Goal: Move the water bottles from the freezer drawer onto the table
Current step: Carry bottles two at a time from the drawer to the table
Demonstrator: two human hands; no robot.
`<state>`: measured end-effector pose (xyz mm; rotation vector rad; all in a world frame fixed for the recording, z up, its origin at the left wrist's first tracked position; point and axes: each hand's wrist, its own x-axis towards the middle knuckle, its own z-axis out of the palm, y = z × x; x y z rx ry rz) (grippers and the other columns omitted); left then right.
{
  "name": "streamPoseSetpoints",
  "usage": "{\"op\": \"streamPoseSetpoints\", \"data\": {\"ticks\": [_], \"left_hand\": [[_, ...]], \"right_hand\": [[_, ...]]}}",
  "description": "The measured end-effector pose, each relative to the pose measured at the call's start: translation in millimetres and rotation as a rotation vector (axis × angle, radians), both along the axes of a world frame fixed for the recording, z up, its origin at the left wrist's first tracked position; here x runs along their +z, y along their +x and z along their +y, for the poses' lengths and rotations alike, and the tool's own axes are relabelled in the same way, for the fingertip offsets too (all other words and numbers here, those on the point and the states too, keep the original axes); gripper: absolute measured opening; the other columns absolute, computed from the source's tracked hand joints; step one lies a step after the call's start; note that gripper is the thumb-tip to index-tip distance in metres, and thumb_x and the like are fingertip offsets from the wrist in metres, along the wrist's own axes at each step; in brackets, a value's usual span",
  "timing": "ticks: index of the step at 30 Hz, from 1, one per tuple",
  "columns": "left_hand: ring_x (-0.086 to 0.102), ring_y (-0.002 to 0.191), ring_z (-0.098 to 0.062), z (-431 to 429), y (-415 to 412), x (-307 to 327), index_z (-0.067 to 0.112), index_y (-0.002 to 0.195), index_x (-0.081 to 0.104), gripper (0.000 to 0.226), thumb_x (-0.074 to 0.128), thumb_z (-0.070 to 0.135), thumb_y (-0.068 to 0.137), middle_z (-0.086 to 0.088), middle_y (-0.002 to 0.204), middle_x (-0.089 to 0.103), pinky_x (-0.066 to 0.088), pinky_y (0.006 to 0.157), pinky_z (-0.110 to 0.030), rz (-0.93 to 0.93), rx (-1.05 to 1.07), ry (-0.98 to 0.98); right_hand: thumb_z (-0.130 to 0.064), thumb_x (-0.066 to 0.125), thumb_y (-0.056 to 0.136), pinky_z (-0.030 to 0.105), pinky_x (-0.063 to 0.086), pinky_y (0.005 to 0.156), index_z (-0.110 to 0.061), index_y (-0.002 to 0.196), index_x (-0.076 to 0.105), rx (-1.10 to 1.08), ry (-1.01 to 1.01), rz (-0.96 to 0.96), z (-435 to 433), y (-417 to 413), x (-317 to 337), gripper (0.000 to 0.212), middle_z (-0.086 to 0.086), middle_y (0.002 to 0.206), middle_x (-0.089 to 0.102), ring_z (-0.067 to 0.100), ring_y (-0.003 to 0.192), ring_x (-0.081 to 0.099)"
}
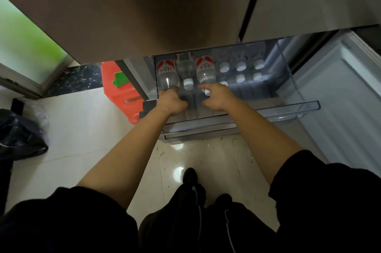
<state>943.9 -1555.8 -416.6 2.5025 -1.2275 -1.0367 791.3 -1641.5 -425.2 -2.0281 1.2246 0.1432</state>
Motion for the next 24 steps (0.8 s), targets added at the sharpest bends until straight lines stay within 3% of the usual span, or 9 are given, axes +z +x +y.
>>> {"op": "streamPoseSetpoints", "data": {"ticks": [4, 8, 11, 15, 19, 24], "left_hand": [[0.047, 0.126, -0.040, 18.3, -13.7, 19.6, 0.014, 0.133, 0.048, 0.052, 0.066, 0.028, 0.086, -0.022, 0.131, 0.053, 0.045, 0.096, -0.040, -0.076, 0.001, -0.082], [0.055, 0.102, -0.042, 35.9, -27.6, 41.9, 0.017, 0.117, 0.050, 0.034, 0.064, 0.033, 0.090, -0.021, 0.112, 0.053, 0.053, 0.079, -0.048, -0.329, 0.069, -0.396], [0.058, 0.087, -0.035, 42.1, -25.3, 64.8, 0.021, 0.104, 0.051, 0.016, 0.060, 0.029, 0.094, -0.015, 0.098, 0.058, 0.054, 0.067, -0.046, -0.484, 0.098, -0.591], [0.061, 0.083, -0.026, 42.8, -8.7, 81.8, 0.026, 0.105, 0.051, 0.012, 0.058, 0.032, 0.096, -0.005, 0.096, 0.065, 0.056, 0.068, -0.040, -0.481, 0.034, -0.607], [0.063, 0.084, -0.028, 40.1, -9.4, 84.2, 0.028, 0.104, 0.051, 0.016, 0.059, 0.038, 0.093, -0.004, 0.094, 0.067, 0.057, 0.071, -0.043, -0.455, -0.096, -0.547], [0.064, 0.087, -0.028, 30.0, -12.9, 93.2, 0.027, 0.104, 0.056, 0.016, 0.061, 0.036, 0.092, -0.003, 0.096, 0.069, 0.056, 0.073, -0.043, -0.432, -0.114, -0.565]], "right_hand": [[-0.025, 0.072, 0.086, 0.033, 0.051, 0.091, -0.036, 0.126, 0.062, -0.044, -0.109, -0.072, 17.1, -12.6, 24.5, 0.043, 0.005, 0.129, 0.063, 0.027, 0.117, 0.057], [-0.031, 0.069, 0.090, 0.029, 0.039, 0.069, -0.033, 0.106, 0.056, -0.130, -0.330, -0.221, 38.4, -26.6, 60.2, 0.020, -0.001, 0.103, 0.066, 0.022, 0.094, 0.059], [-0.032, 0.061, 0.096, 0.031, 0.036, 0.066, -0.031, 0.107, 0.055, -0.241, -0.399, -0.312, 45.8, -35.5, 88.8, 0.012, -0.004, 0.090, 0.062, 0.017, 0.079, 0.048], [-0.034, 0.061, 0.094, 0.033, 0.039, 0.072, -0.035, 0.109, 0.054, -0.241, -0.285, -0.227, 39.4, -39.8, 103.3, 0.016, -0.004, 0.095, 0.060, 0.020, 0.084, 0.048], [-0.036, 0.061, 0.093, 0.032, 0.038, 0.073, -0.035, 0.113, 0.055, -0.252, -0.206, -0.160, 35.2, -38.5, 94.0, 0.021, -0.001, 0.103, 0.063, 0.021, 0.089, 0.051], [-0.038, 0.063, 0.093, 0.034, 0.041, 0.077, -0.031, 0.124, 0.055, -0.317, -0.190, -0.164, 34.7, -32.0, 83.2, 0.032, 0.007, 0.116, 0.066, 0.032, 0.108, 0.060]]}}
